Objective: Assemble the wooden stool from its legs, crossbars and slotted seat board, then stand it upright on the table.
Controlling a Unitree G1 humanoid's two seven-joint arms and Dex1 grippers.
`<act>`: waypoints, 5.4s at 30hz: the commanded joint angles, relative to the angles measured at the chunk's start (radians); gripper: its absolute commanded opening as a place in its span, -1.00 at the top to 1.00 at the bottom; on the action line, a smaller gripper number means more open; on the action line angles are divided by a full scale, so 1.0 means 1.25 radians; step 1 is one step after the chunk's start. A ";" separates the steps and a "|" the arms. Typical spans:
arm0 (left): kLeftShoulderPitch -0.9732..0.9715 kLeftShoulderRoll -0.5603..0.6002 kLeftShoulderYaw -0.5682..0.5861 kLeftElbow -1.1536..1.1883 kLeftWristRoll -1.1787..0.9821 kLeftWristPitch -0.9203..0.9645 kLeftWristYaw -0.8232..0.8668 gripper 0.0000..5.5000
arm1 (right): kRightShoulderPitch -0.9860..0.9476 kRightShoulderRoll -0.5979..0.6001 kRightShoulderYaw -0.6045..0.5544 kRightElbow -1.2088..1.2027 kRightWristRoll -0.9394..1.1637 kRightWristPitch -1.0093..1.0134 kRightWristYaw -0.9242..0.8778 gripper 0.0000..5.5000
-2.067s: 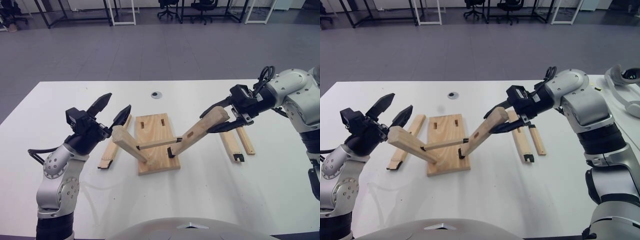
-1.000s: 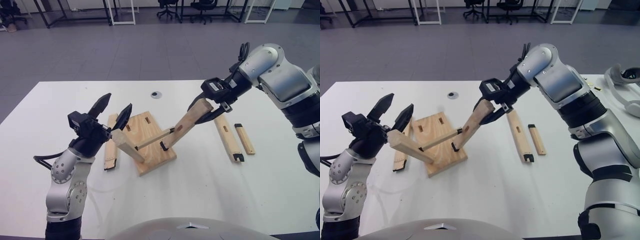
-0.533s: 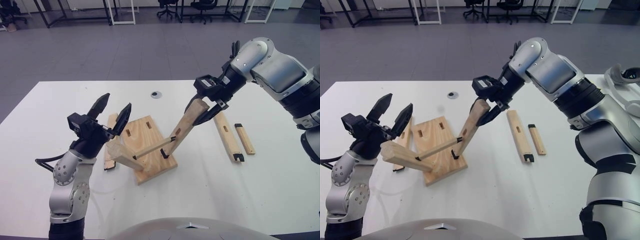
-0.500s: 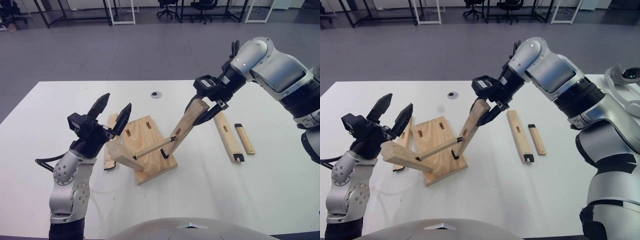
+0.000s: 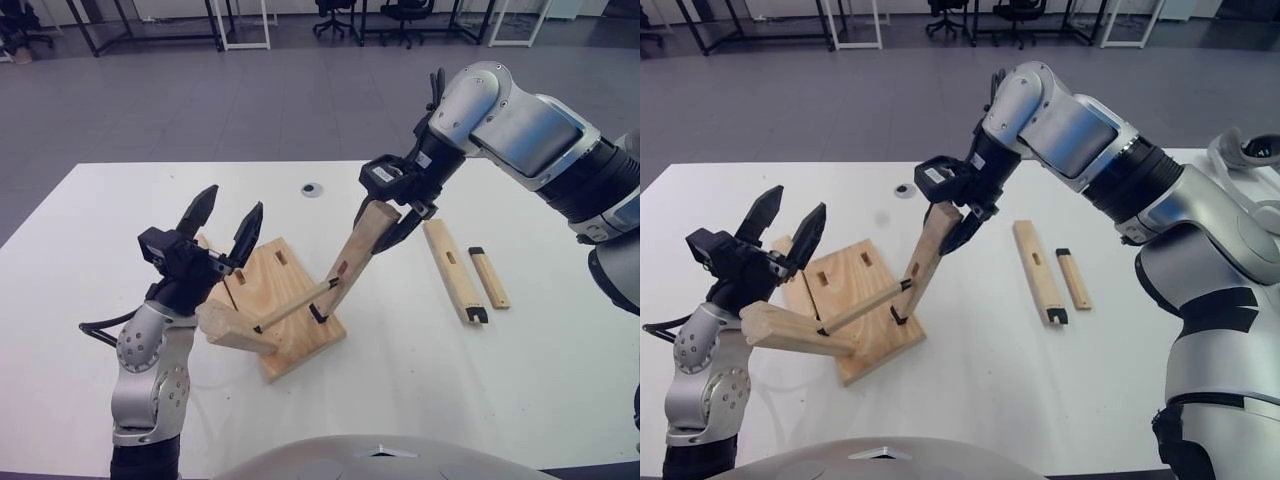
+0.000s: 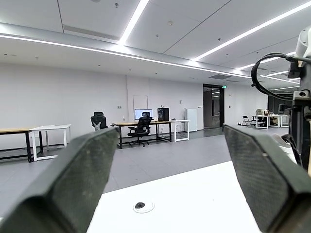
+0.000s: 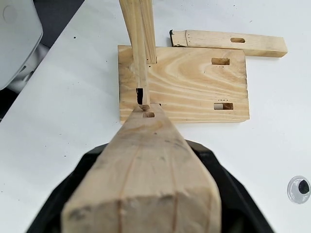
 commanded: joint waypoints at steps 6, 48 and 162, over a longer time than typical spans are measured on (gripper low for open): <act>-0.007 0.000 0.002 0.016 0.016 -0.021 0.010 -0.43 | 0.011 -0.033 0.046 -0.028 -0.013 -0.042 0.012 0.25; 0.045 -0.051 -0.266 0.486 0.579 -0.001 0.378 -0.43 | 0.230 0.092 -0.195 -0.304 -0.099 0.261 -0.039 0.25; -0.204 0.421 -0.054 -0.279 -0.809 0.778 0.446 -0.43 | 0.695 0.472 -0.926 -0.692 0.060 0.728 -1.153 -0.96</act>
